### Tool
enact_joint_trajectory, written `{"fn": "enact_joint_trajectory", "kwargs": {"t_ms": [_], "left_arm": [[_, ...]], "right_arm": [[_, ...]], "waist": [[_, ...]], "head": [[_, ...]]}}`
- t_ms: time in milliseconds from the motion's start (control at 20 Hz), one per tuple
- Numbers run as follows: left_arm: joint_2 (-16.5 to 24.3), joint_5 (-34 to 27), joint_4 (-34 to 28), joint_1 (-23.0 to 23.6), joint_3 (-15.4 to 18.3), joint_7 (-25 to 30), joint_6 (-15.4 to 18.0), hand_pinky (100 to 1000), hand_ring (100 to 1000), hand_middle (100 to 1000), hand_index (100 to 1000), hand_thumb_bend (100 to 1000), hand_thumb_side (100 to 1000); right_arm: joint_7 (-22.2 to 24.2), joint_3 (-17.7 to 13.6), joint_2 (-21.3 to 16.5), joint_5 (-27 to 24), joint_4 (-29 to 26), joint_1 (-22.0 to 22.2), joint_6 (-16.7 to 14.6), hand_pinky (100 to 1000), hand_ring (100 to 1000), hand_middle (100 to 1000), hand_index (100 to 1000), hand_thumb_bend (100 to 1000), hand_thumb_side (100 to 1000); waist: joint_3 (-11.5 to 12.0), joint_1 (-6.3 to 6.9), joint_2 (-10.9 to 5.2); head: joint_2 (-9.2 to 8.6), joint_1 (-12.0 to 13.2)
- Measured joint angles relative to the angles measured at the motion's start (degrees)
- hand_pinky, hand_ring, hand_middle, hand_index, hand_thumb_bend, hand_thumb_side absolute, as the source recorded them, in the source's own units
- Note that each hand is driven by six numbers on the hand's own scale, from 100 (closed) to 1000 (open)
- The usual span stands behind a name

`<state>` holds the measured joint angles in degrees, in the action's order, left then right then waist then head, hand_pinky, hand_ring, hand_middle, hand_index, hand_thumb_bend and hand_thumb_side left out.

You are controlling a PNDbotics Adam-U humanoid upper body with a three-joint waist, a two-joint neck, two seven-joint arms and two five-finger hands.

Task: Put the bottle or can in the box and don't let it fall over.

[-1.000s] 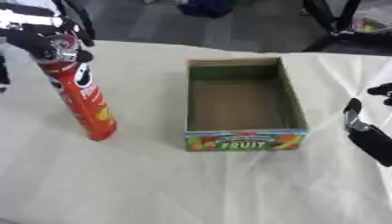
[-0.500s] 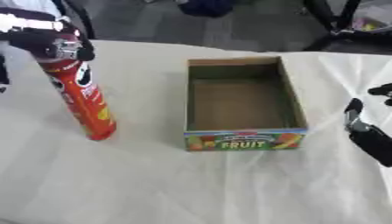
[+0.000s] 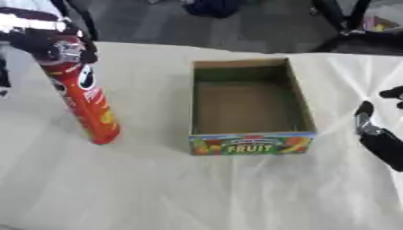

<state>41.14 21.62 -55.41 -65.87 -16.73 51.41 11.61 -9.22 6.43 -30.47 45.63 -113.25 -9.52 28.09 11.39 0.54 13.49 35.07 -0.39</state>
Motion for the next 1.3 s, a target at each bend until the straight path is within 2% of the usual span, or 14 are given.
{"fn": "enact_joint_trajectory", "kwargs": {"t_ms": [250,550,950,1100,1300], "left_arm": [[-0.38,0.73,0.3,-0.66,0.03,0.0,0.16,627,769,762,828,399,716],[-0.84,1.37,0.32,-0.91,0.0,0.14,-0.25,650,798,774,834,460,797],[-1.41,2.86,0.33,-1.26,-0.32,0.17,-0.31,664,807,784,834,512,810],[-1.41,3.5,0.52,-1.52,-0.3,0.16,-0.28,701,861,819,845,544,814],[-1.42,4.36,0.58,-1.76,0.07,0.1,-0.13,703,844,797,844,580,810]], "right_arm": [[0.06,0.0,0.0,0.0,0.0,0.03,0.06,673,718,780,756,100,701],[0.12,-0.01,0.0,0.0,0.0,0.33,0.12,672,718,779,756,100,700],[0.14,-0.03,0.0,0.0,0.0,0.49,0.13,669,718,780,756,100,699],[0.14,-0.04,0.0,0.0,0.0,0.5,0.13,669,717,780,756,100,699],[0.16,-0.04,-0.01,0.0,0.0,0.52,0.14,669,717,780,756,100,697]], "waist": [[0.07,0.01,-0.01],[0.42,0.14,-0.06],[0.61,0.49,-0.17],[0.66,0.72,-0.25],[0.71,0.74,-0.48]], "head": [[0.0,0.0],[0.01,0.01],[0.02,-0.01],[0.05,-0.01],[0.05,-0.01]]}}
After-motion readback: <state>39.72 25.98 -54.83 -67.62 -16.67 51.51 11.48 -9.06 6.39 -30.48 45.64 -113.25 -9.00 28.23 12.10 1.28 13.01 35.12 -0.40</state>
